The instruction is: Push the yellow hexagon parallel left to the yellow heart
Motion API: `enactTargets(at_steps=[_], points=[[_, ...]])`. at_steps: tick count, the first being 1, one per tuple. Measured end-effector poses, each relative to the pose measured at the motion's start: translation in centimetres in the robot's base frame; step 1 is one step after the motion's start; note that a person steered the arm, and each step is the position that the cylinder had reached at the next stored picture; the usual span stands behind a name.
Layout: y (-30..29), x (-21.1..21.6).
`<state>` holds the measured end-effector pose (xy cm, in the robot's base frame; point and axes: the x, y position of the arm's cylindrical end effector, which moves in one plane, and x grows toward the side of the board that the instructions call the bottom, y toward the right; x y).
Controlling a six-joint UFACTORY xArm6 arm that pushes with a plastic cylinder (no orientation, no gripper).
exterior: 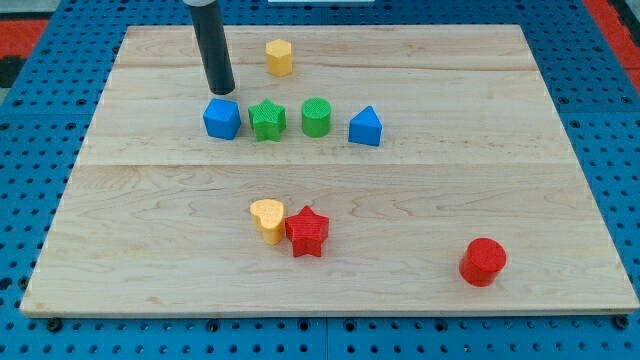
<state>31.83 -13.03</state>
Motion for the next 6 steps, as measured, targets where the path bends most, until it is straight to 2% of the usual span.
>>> enactTargets(at_steps=[3,4,6], points=[[-0.1,-0.3],[7.4,-1.1],[20.6,-6.3]])
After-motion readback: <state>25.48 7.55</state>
